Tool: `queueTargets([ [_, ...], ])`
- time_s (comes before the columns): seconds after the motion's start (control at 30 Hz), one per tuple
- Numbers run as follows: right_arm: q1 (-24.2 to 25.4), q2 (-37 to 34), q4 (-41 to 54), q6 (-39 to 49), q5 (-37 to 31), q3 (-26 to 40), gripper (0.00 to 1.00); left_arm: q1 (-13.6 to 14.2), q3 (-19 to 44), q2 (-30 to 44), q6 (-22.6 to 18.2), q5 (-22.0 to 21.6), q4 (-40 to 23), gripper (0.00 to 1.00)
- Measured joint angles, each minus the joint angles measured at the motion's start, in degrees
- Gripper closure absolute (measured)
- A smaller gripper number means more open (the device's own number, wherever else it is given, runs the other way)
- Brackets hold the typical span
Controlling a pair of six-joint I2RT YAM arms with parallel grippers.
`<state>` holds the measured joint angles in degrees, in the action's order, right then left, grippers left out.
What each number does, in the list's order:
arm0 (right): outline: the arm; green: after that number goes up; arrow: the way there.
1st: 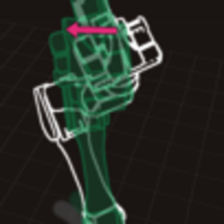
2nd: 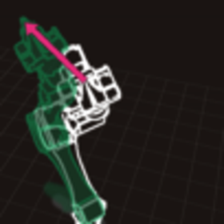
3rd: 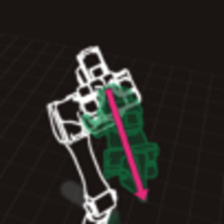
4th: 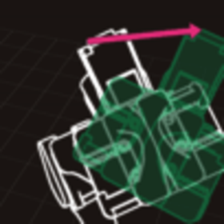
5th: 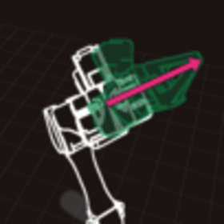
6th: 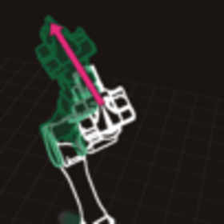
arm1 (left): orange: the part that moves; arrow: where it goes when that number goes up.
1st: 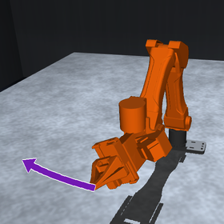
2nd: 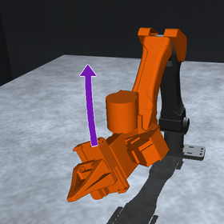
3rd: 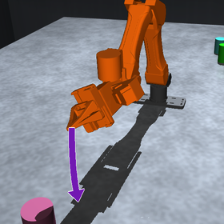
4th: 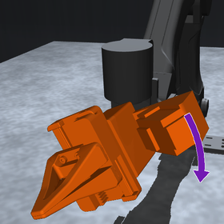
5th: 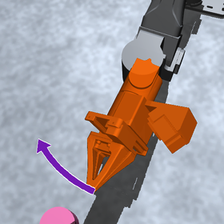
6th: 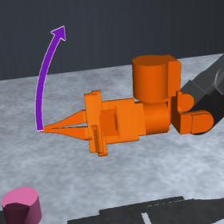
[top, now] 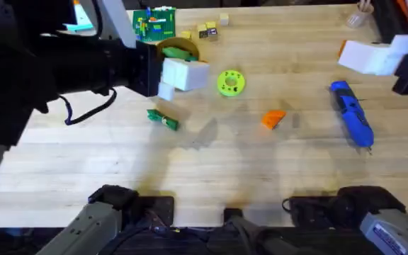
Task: Pick up the gripper from the table and insert it into the empty holder that is missing its gripper. Then pick up a screw, insert it into the mounting hole, and use the screwdriver to tighten it. Finally, clean up the table by picking up the vegetable and placing it into the bucket.
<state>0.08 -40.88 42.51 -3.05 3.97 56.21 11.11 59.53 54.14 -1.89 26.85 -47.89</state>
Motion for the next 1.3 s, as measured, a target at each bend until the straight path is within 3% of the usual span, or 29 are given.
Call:
queueTargets([
  [0.2, 0.0, 0.0, 0.01, 0.0, 0.0, 0.0, 0.01, 0.0, -0.02, 0.67, 0.73, -0.94, -0.65, 0.008],
  [0.6, 0.0, 0.0, 0.01, 0.0, 0.0, 0.0, 0.01, 0.77, -1.78, -2.33, -8.92, -2.6, 10.75, 0.008],
  [0.77, 0.0, 0.0, -0.01, 0.0, 0.0, 0.0, 0.01, 3.29, -11.74, -12.97, -10.33, -2.67, 17.26, 0.008],
  [1.07, 0.0, 0.0, -0.01, 0.0, 0.0, 0.0, 0.01, 8.16, -37.75, -37.22, -10.93, -0.95, 35.02, 0.008],
  [1.3, 0.0, 0.0, -0.01, 0.0, 0.0, 0.0, 0.01, 10.88, -53.54, -50.85, -6.23, -0.01, 43.84, 0.008],
])
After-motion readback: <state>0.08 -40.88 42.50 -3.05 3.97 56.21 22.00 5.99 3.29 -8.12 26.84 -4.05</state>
